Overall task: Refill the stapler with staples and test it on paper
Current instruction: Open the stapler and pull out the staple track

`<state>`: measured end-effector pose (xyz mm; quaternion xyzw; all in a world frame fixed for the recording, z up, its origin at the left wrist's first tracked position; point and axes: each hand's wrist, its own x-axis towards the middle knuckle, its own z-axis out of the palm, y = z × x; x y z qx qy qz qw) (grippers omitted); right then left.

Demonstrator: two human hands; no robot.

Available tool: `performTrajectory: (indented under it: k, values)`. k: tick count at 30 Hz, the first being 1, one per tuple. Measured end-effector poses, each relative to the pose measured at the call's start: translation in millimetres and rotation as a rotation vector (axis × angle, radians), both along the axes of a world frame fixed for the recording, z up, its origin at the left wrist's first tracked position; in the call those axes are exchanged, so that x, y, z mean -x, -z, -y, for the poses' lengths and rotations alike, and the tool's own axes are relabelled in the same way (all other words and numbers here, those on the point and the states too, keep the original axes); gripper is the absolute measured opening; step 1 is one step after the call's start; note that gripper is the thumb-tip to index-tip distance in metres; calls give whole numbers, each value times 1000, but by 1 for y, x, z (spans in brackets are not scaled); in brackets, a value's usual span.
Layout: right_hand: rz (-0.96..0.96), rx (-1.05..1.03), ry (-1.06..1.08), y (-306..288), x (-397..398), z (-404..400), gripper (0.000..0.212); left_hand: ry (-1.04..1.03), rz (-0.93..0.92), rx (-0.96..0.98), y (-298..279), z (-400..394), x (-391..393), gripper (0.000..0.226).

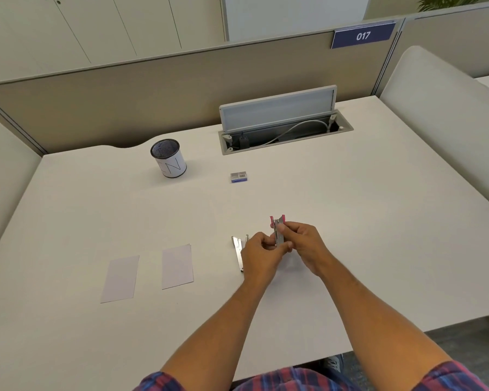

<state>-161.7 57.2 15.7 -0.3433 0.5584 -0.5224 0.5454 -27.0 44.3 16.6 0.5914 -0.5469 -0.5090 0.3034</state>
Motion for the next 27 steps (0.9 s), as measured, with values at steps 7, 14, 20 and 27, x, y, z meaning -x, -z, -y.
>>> performTrajectory:
  k: [7,14,20,27]
  values:
    - [-75,22,-58,-1,4,-5,32,-22,-137,5,-17,10,-5,32]
    - [-212,94,-25,-7,0,-10,16,-55,-326,-198,-24,14,-11,15]
    - [-283,146,158,-6,-17,-1,18,-58,-394,-266,-32,15,-7,23]
    - [-267,160,257,-14,-24,12,12,-203,-486,-309,-35,13,4,19]
